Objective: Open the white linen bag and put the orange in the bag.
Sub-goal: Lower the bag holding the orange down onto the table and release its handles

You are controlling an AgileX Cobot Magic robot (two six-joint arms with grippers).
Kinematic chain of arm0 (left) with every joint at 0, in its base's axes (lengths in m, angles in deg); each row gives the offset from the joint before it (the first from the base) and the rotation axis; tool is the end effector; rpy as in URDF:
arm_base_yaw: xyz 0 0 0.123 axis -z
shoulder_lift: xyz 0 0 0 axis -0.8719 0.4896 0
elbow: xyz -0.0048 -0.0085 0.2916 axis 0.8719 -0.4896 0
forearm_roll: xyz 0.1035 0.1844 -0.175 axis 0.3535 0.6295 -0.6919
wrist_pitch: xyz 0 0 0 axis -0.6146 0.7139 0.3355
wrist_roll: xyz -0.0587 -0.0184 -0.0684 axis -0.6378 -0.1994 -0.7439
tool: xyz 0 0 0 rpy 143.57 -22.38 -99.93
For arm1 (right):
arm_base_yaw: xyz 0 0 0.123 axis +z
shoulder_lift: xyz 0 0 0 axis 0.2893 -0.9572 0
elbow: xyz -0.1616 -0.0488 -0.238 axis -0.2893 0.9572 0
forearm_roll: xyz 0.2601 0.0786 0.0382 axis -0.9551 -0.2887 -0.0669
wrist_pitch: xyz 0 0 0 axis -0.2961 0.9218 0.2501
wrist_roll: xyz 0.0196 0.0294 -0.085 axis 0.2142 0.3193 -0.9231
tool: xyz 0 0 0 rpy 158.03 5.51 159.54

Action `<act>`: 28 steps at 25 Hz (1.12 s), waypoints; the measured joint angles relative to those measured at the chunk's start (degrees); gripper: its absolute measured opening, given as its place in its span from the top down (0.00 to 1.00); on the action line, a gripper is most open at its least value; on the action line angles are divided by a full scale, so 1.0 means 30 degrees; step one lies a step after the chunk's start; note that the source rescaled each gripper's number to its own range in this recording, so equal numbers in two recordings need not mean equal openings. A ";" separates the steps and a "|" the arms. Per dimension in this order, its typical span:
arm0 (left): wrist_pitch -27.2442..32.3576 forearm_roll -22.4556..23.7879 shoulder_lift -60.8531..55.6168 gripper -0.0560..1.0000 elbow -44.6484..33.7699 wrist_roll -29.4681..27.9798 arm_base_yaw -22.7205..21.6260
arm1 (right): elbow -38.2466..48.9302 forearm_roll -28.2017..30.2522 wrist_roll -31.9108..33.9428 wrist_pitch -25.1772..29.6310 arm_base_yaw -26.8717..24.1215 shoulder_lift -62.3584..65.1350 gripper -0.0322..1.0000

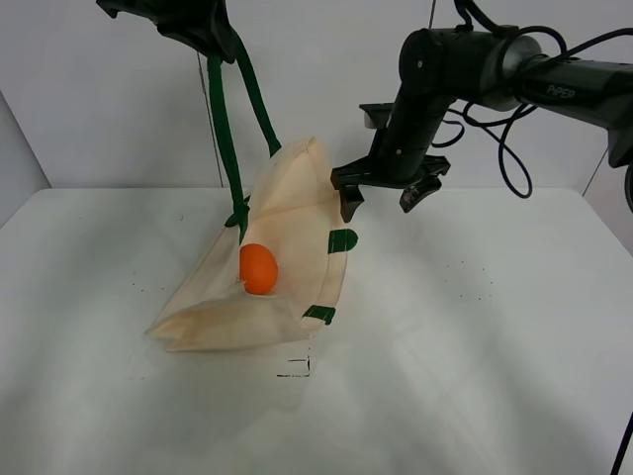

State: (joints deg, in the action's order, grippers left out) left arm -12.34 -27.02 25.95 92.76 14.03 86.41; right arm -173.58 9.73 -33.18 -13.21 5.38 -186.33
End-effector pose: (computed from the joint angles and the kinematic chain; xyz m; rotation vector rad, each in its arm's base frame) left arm 0.3858 -0.1847 0.4496 0.3029 2.3601 -0.2953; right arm 0.4563 0.1937 0.2309 -0.4682 2.8071 0.2053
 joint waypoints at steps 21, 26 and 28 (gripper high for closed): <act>0.0000 0.0000 0.0000 0.95 0.0000 0.0000 0.0000 | 0.0000 0.1451 -0.0784 0.2013 -0.6963 0.0128 0.00; 0.0000 0.0000 0.0000 0.95 0.0000 0.0000 0.0000 | 0.1941 0.1013 -0.0983 0.1992 -0.6946 0.2002 0.00; 0.0000 0.0000 0.0000 0.95 0.0000 0.0000 0.0000 | 0.3772 0.0990 -0.1061 0.1992 -0.6946 0.3466 0.00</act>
State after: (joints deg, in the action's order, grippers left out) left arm -12.34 -27.02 25.95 92.76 14.03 86.41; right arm -162.26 12.70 -36.36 -7.23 -15.46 -175.94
